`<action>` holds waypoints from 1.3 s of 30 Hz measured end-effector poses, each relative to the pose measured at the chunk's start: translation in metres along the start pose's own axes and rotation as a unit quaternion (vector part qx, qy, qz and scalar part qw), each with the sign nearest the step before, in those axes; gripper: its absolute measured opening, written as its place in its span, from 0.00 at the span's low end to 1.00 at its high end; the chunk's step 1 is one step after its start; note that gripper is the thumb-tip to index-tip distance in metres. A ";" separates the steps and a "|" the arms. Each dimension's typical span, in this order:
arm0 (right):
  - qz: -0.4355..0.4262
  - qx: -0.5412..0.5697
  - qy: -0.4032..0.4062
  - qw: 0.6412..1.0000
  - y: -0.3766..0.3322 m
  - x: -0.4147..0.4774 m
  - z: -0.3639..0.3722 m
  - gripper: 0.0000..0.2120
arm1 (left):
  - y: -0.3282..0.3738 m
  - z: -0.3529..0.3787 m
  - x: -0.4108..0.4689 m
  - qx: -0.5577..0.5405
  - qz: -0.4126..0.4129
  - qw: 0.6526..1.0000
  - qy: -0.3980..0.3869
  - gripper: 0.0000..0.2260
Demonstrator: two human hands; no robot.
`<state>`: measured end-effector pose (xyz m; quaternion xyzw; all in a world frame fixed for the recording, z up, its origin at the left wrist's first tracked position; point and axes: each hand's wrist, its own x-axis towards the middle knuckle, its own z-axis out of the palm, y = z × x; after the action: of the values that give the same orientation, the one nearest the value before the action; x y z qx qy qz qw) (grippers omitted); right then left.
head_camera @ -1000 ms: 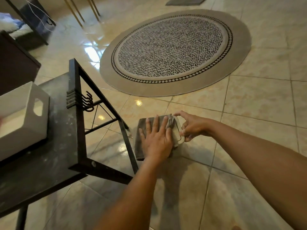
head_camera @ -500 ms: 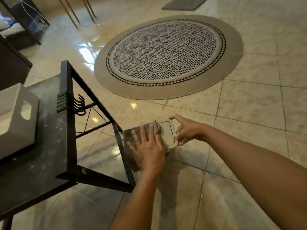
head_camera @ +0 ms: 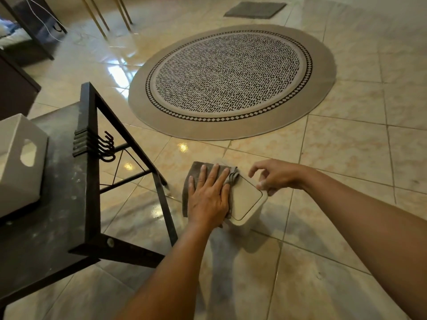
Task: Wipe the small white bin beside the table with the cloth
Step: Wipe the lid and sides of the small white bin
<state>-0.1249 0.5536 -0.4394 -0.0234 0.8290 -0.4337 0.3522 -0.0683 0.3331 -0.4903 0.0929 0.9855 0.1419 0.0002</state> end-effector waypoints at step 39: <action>-0.025 0.116 -0.037 0.992 -0.009 0.018 0.010 0.47 | 0.033 -0.010 0.017 0.027 0.054 0.994 -0.087 0.26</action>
<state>-0.1348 0.5348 -0.4463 -0.0191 0.7588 -0.5340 0.3724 -0.0789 0.3640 -0.4707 0.1576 0.9788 0.1059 0.0763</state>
